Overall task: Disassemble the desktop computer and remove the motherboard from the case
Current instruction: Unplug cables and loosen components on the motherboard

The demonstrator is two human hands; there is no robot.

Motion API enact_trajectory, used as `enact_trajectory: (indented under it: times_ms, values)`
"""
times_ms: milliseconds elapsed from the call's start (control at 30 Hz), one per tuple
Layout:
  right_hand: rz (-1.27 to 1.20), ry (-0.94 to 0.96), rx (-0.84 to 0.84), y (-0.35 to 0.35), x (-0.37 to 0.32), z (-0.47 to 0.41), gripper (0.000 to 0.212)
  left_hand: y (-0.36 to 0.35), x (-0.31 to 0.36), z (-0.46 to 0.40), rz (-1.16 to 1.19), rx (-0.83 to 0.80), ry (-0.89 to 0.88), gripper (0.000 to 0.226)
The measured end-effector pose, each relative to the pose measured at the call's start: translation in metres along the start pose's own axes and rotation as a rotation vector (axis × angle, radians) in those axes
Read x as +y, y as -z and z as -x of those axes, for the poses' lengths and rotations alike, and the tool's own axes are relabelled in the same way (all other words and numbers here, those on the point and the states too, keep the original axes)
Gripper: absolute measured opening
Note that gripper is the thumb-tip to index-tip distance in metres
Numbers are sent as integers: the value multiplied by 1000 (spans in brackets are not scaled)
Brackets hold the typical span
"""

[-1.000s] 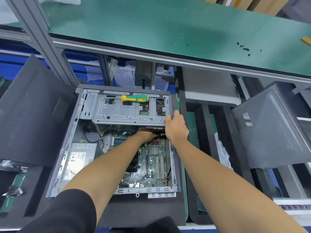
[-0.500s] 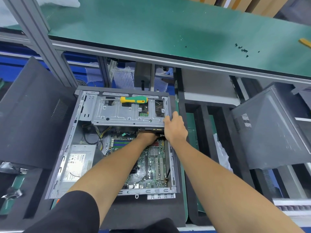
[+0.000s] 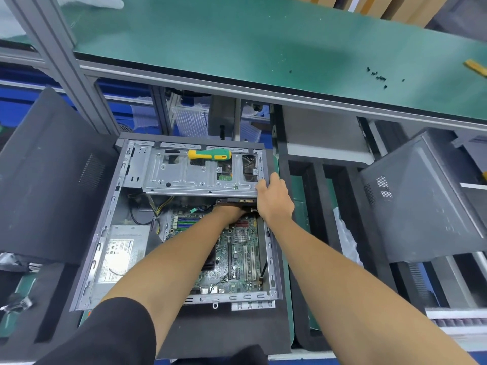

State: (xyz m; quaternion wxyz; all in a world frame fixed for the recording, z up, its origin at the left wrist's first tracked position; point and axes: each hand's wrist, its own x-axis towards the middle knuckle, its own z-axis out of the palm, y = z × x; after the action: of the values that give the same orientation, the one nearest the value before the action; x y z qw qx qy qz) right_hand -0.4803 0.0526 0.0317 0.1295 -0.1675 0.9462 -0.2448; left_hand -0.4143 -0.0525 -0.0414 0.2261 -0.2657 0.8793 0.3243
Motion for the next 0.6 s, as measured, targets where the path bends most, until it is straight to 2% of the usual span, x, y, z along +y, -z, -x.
enact_trajectory:
  times_ms: [67,167,233,367,467,567,600]
  values:
    - [14,3,0,0,0,0,25,-4,2,-1,-60,-31,10,43]
    - [18,3,4,-1,0,0,24,-2,-1,2,96,33,19,49]
    - [18,3,8,-1,0,0,24,2,-4,5,70,47,-16,53]
    - [21,4,12,-2,1,-2,25,-4,-8,-2,64,24,50,48]
    - [18,1,11,-1,-2,0,24,-3,1,-1,91,31,20,47]
    - [18,11,10,-1,0,0,24,-1,1,5,254,48,-14,52]
    - [17,12,10,-1,0,0,24,2,1,9,241,59,-45,56]
